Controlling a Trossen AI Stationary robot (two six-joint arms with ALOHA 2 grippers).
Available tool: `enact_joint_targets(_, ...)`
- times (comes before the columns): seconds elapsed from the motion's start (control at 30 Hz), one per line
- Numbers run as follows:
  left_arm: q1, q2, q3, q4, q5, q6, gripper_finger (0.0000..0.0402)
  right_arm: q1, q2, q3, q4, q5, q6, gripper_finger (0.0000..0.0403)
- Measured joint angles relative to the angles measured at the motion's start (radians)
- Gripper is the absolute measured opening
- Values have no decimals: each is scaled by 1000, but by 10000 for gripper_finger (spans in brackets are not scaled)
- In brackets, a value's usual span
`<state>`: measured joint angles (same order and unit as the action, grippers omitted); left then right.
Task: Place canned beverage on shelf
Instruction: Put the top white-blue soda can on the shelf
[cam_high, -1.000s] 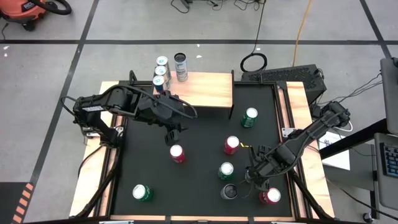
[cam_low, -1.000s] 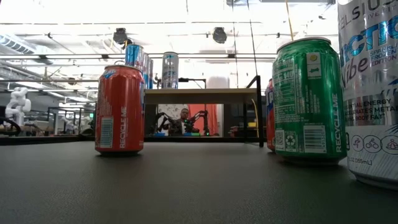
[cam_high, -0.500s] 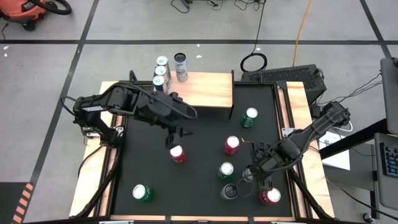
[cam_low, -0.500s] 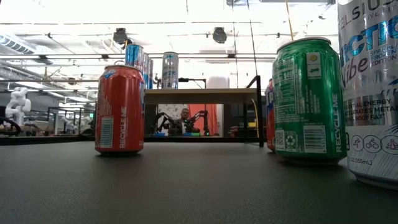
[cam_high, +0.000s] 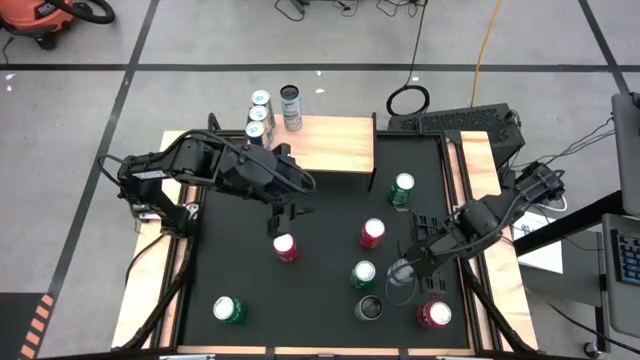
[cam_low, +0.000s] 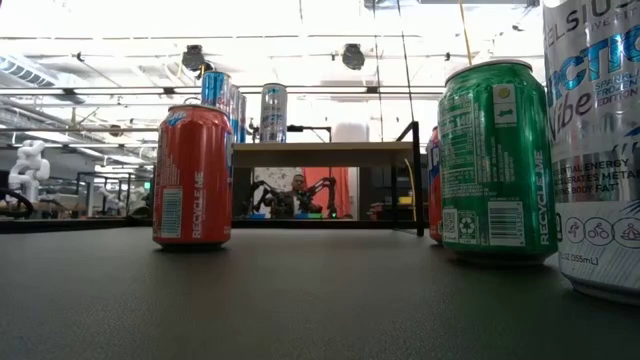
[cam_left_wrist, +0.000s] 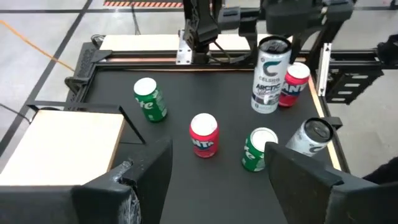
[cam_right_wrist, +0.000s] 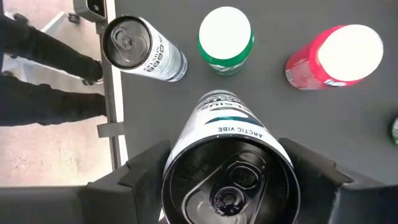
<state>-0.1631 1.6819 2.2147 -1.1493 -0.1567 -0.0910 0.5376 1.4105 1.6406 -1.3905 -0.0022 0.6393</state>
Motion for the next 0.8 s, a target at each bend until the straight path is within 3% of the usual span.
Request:
enact_joint_targets(0.53,10,0,0,-2,-89,-9,254,-74,-1,196,-82,0,-90,244)
enact_joint_targets(0.8,76,0,0,67,83,-51,254,-113,-1,274,-96,2,-148,244)
